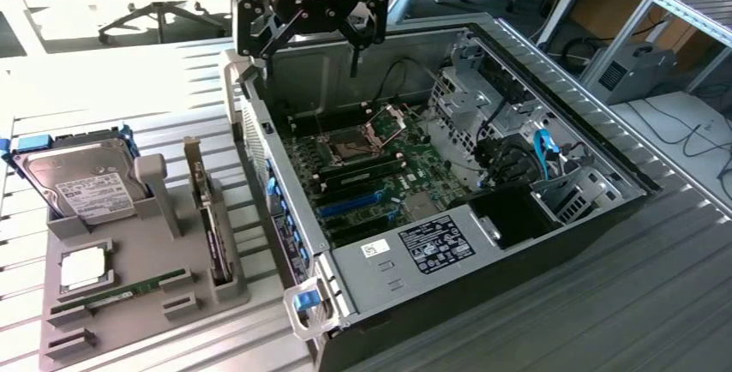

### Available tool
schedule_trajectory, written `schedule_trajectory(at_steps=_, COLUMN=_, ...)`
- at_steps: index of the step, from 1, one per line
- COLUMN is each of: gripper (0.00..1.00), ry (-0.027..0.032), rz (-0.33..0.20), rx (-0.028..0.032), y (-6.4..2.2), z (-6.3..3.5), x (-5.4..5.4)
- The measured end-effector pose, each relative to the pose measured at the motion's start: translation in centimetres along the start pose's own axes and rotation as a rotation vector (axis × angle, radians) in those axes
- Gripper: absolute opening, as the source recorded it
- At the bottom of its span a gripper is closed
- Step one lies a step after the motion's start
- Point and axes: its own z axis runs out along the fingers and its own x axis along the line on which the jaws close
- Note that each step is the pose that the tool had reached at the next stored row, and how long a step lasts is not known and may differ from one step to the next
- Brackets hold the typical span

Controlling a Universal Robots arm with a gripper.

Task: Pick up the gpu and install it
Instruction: 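Reach for the gpu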

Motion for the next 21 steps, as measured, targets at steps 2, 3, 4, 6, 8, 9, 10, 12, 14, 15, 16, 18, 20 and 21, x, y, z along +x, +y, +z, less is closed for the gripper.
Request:
schedule_trajectory(at_steps=2, gripper=0.99, ry=0.0000, rz=0.000, rx=0.0000, y=-0.01, z=0.00, x=0.1)
schedule_trajectory(at_steps=3, gripper=0.99, ry=0.0000, rz=0.000, rx=0.0000, y=-0.02, z=-0.01, x=0.3)
schedule_trajectory(at_steps=4, gripper=0.99, ry=0.0000, rz=0.000, rx=0.0000, y=-0.03, z=-0.01, x=0.4)
schedule_trajectory(at_steps=6, gripper=0.99, ry=0.0000, rz=0.000, rx=-0.0001, y=-0.04, z=-0.01, x=0.5)
schedule_trajectory(at_steps=8, gripper=0.99, ry=0.0000, rz=0.000, rx=0.0000, y=-0.06, z=-0.02, x=0.7)
schedule_trajectory(at_steps=9, gripper=0.99, ry=0.0000, rz=0.000, rx=0.0000, y=-0.07, z=-0.02, x=0.9)
schedule_trajectory(at_steps=10, gripper=0.99, ry=-0.0001, rz=0.000, rx=-0.0001, y=-0.08, z=-0.02, x=1.0)
schedule_trajectory(at_steps=12, gripper=0.99, ry=0.0000, rz=0.000, rx=0.0000, y=-0.09, z=-0.03, x=1.2)
schedule_trajectory(at_steps=14, gripper=0.99, ry=0.0000, rz=0.000, rx=0.0001, y=-0.11, z=-0.04, x=1.4)
schedule_trajectory(at_steps=15, gripper=0.99, ry=0.0000, rz=0.000, rx=0.0000, y=-0.12, z=-0.04, x=1.5)
schedule_trajectory(at_steps=16, gripper=0.99, ry=-0.0001, rz=0.000, rx=0.0000, y=-0.12, z=-0.04, x=1.6)
schedule_trajectory(at_steps=18, gripper=0.99, ry=-0.0001, rz=0.000, rx=-0.0001, y=-0.14, z=-0.05, x=1.8)
schedule_trajectory(at_steps=20, gripper=0.99, ry=0.0000, rz=0.000, rx=0.0000, y=-0.15, z=-0.06, x=2.0)
schedule_trajectory(at_steps=21, gripper=0.99, ry=-0.0001, rz=0.000, rx=0.0000, y=-0.16, z=-0.06, x=2.2)
